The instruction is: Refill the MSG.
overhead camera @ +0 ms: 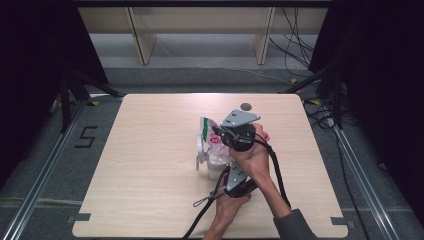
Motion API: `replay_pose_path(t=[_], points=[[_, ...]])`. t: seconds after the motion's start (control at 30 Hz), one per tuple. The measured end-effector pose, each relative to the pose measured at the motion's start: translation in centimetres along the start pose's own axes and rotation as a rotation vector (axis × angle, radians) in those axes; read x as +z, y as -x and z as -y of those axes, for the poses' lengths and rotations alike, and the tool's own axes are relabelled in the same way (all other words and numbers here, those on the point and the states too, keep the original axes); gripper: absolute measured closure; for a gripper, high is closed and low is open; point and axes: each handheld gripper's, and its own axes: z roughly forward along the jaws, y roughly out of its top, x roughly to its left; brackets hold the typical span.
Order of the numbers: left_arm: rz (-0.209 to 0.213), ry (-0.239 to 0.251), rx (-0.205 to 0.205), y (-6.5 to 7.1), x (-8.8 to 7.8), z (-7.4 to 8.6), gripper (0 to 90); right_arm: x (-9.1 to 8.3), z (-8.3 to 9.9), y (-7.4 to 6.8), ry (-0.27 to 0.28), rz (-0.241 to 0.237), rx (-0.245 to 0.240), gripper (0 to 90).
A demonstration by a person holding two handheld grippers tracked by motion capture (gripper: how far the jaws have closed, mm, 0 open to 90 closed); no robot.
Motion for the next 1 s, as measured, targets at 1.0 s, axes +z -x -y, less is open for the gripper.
replay_pose_path(t=[1.0], points=[[0.007, 0.098, -0.074, 0.61, 0.48, -0.04, 72.5, 0.67, -0.38, -0.31, -0.032, 0.010, -0.028, 90.0]])
